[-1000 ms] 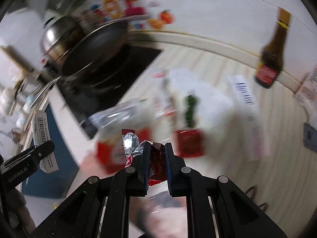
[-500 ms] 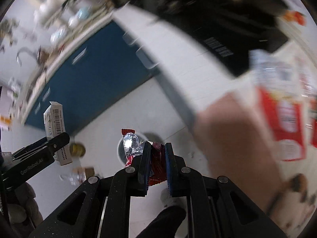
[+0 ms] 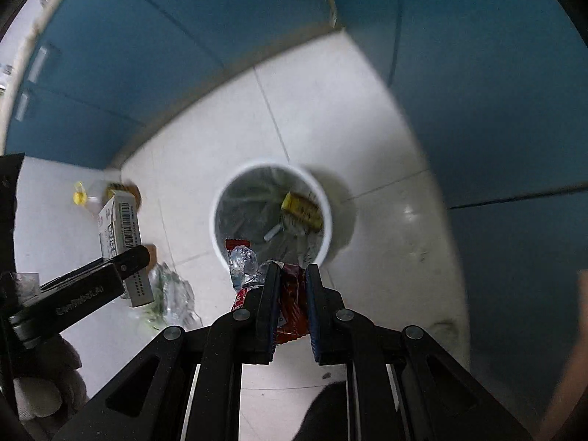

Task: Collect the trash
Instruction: 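Carry both items over the bin and open both tools to drop them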

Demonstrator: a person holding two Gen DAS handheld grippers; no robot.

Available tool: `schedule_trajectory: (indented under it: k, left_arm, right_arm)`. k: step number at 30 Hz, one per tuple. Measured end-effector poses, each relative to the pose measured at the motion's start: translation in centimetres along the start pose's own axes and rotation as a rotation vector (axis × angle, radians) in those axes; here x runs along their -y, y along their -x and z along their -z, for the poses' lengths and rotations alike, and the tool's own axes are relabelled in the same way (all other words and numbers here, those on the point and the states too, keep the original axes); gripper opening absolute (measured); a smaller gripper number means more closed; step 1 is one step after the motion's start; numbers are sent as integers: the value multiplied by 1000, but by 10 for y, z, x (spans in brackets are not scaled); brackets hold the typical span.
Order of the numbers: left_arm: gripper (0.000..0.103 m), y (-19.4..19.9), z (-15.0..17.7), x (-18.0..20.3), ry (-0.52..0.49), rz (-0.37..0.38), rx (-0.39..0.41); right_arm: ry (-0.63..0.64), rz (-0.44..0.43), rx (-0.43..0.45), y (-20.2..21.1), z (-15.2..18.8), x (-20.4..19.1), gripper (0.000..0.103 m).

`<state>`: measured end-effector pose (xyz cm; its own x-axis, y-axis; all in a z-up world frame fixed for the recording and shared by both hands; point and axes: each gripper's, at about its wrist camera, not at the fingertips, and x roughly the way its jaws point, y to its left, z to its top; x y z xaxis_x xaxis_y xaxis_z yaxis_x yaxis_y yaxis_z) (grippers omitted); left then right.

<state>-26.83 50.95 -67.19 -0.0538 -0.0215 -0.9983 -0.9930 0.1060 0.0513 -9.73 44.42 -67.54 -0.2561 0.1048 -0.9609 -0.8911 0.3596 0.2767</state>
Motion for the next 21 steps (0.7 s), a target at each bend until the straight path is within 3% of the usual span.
schedule_trajectory:
  k: [2, 7, 9, 10, 12, 14, 16, 21]
  left_arm:
    - [65, -44, -11, -12, 28, 18, -28]
    - [67, -110, -22, -29, 75, 58, -70]
    - [74, -120, -20, -34, 82, 45, -71]
    - [90, -124, -19, -39, 91, 40, -72]
    - [103, -125, -16, -44, 113, 36, -69]
    - [103, -119, -11, -51, 133, 15, -54]
    - [103, -109, -9, -50, 147, 3, -42]
    - [103, -75, 4, -50, 137, -65, 34]
  right_arm:
    - [8, -6, -29, -53, -13, -1, 14]
    - [56, 12, -105, -164, -27, 3, 18]
    - [76, 33, -118, -186, -33, 4, 34]
    - [84, 42, -123, -194, -34, 5, 48]
    - [88, 47, -120, -198, -33, 9, 61]
    - [103, 79, -101, -191, -30, 10, 87]
    - [105, 77, -88, -175, -29, 10, 97]
    - [156, 149, -44, -139, -22, 3, 103]
